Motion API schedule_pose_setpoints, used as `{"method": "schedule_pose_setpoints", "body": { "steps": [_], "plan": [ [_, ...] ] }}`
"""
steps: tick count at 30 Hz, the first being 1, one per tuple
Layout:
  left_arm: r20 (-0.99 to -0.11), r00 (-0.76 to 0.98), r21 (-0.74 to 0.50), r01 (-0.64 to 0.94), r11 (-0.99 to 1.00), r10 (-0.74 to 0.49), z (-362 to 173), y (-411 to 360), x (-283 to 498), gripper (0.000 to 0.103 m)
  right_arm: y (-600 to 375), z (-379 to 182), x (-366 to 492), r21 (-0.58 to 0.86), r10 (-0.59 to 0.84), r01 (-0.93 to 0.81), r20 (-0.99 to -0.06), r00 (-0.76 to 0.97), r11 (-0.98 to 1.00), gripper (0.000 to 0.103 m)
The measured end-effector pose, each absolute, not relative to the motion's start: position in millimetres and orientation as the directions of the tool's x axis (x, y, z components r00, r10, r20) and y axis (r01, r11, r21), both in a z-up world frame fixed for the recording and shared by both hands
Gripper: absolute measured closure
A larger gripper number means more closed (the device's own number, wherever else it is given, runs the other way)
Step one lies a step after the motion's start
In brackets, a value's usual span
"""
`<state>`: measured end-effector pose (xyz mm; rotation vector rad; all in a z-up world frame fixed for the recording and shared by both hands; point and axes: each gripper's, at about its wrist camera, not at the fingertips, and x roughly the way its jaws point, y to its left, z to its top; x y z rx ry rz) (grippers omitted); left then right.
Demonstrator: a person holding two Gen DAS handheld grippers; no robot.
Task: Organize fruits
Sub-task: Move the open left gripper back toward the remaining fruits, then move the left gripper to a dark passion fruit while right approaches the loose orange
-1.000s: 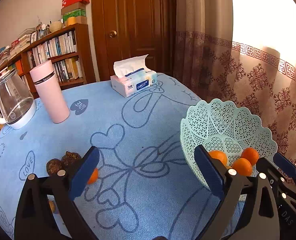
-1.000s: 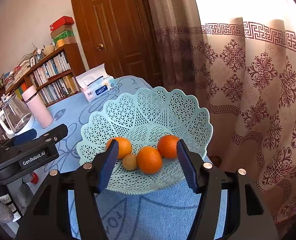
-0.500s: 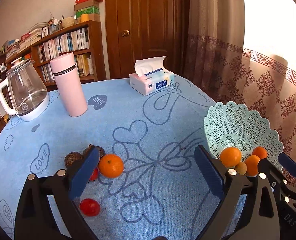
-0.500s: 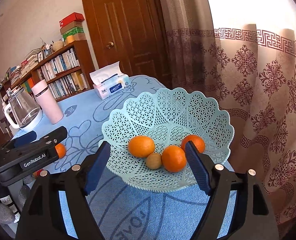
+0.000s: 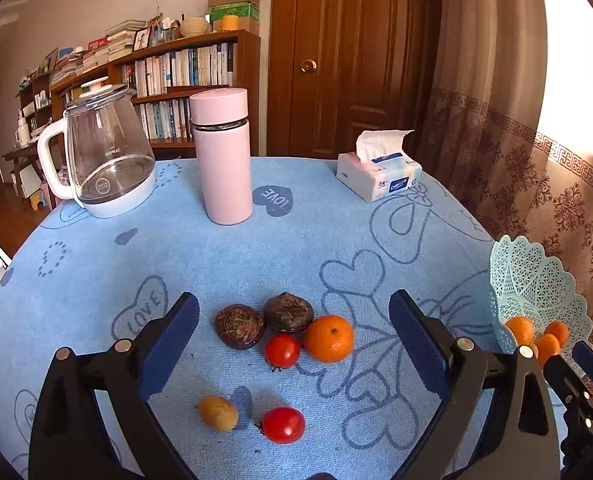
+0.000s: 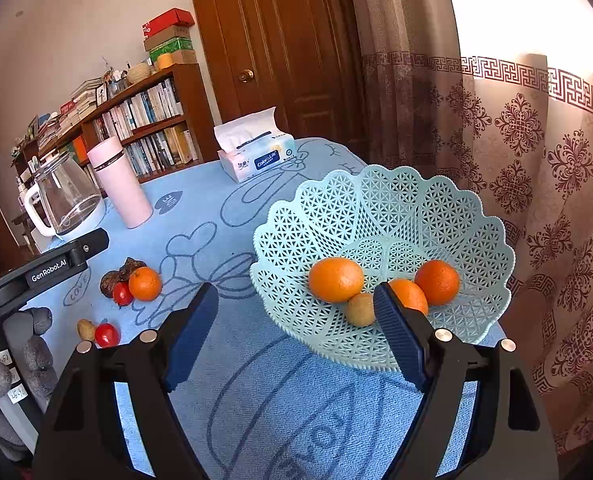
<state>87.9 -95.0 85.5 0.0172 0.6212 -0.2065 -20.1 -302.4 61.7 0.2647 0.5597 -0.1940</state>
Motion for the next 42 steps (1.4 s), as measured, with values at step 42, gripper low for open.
{"method": "schedule_pose_setpoints", "body": {
  "steps": [42],
  "plan": [
    [-0.750,0.606,-0.224,0.147,0.963,-0.267,19.5,-38.0,150.1,0.043,-251.7,40.6,-11.9,0.082,-0.077,0.145,-0.549,0.832,0.986,0.021]
  ]
}}
